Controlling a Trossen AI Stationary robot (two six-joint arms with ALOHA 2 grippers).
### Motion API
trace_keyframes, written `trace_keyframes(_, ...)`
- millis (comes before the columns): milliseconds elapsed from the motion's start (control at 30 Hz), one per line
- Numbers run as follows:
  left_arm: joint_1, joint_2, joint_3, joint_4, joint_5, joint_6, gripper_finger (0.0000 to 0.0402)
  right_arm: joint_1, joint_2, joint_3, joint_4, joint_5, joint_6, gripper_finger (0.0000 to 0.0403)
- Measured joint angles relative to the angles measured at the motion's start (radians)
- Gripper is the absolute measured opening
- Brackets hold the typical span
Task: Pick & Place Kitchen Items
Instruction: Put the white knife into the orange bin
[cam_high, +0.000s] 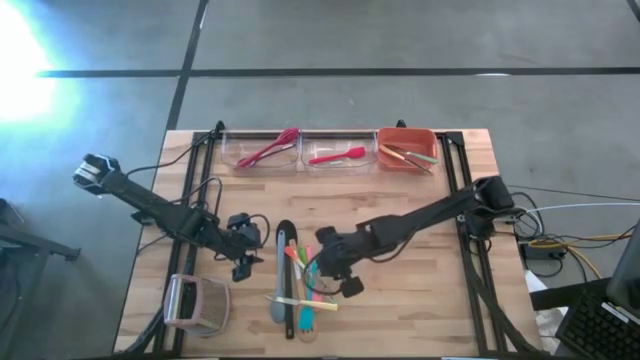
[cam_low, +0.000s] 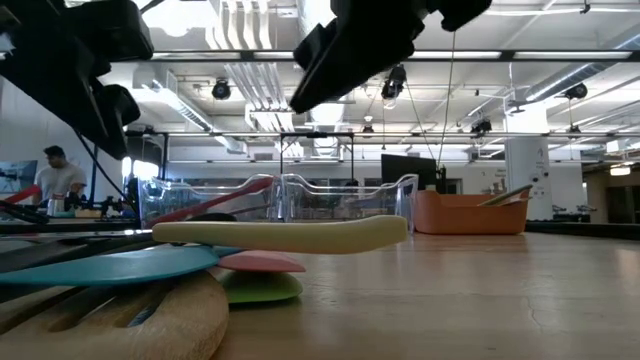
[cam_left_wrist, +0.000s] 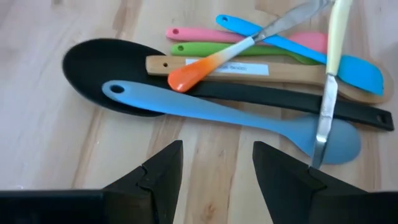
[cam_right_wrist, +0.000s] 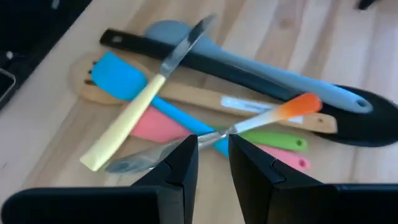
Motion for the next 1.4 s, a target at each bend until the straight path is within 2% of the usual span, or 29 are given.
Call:
trace_keyframes(233, 0.002, -0.032, 0.0, 0.0, -0.008, 0.0, 0.0196, 0.021, 0.107, 0.126, -0.038, -0.056, -0.03, 0.0095)
trace_keyframes(533, 0.002, -0.111, 0.0, 0.001, -0.008, 0.006, 0.0197, 0.043, 0.273, 0.341, -0.201, -0.058, -0.059, 0.0089)
trace_keyframes(667, 0.001, -0.142, 0.0, 0.005, -0.008, 0.006, 0.0197, 0.048, 0.308, 0.409, -0.257, -0.056, -0.054, 0.0086)
trace_keyframes(1100, 0.0, -0.181, 0.001, 0.016, -0.037, 0.06, 0.0197, 0.104, 0.317, 0.435, -0.217, -0.048, 0.25, 0.0115)
trace_keyframes(1400, 0.001, -0.181, 0.001, 0.018, -0.061, 0.072, 0.0197, 0.119, 0.367, 0.431, -0.144, 0.07, 0.386, 0.0128)
